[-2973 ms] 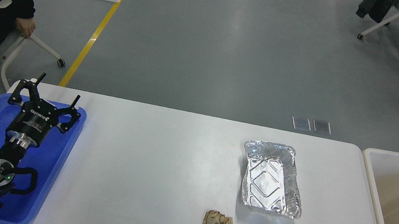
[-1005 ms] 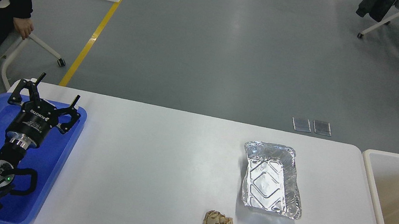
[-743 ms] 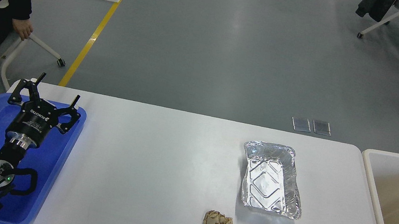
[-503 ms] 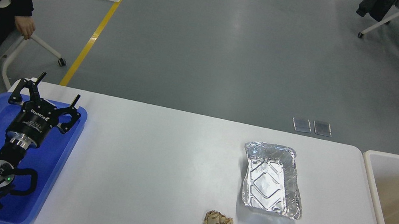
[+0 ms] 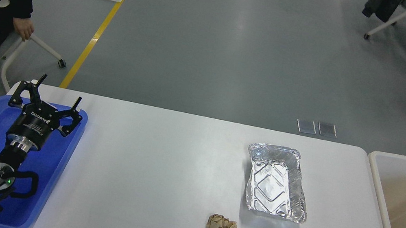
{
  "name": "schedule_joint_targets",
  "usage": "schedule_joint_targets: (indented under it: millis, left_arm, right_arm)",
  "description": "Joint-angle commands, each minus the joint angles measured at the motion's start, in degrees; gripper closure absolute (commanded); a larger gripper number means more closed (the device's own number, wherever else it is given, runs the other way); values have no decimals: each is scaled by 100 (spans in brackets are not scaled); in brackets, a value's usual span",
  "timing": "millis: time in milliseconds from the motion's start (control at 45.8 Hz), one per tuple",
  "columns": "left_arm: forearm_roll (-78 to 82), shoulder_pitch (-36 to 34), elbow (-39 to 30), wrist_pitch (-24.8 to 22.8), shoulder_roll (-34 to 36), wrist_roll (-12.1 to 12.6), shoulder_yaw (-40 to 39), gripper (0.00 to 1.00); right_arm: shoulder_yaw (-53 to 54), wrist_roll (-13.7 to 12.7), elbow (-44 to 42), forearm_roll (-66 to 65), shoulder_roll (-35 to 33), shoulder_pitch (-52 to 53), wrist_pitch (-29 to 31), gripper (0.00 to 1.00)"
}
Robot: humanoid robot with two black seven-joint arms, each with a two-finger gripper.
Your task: Tidy desktop
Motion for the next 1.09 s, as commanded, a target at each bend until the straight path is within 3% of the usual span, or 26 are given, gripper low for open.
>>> schedule_joint_targets:
  millis: [0, 197, 328, 656, 1071]
  left_arm:
    - [-1, 0, 0, 0, 0, -1, 0, 1]
    - [-1, 0, 0, 0, 0, -1, 0, 1]
    - [-1, 0, 0, 0, 0, -1, 0, 1]
    - [-1, -9, -9, 0, -9, -1, 0, 1]
    - [-1, 0, -9, 0, -9, -1, 0, 1]
  right_arm:
    - [-1802, -3, 879, -303, 304, 1573, 925, 0]
    - [-2707, -3, 1662, -346, 454, 2364, 925, 0]
    - [-3736, 6, 1996, -180, 1209, 3234, 925, 0]
    - [-3702, 6, 2559, 1270, 1535, 4131, 925, 0]
    - [-3799, 6, 2576, 1315, 1474, 5002, 925, 0]
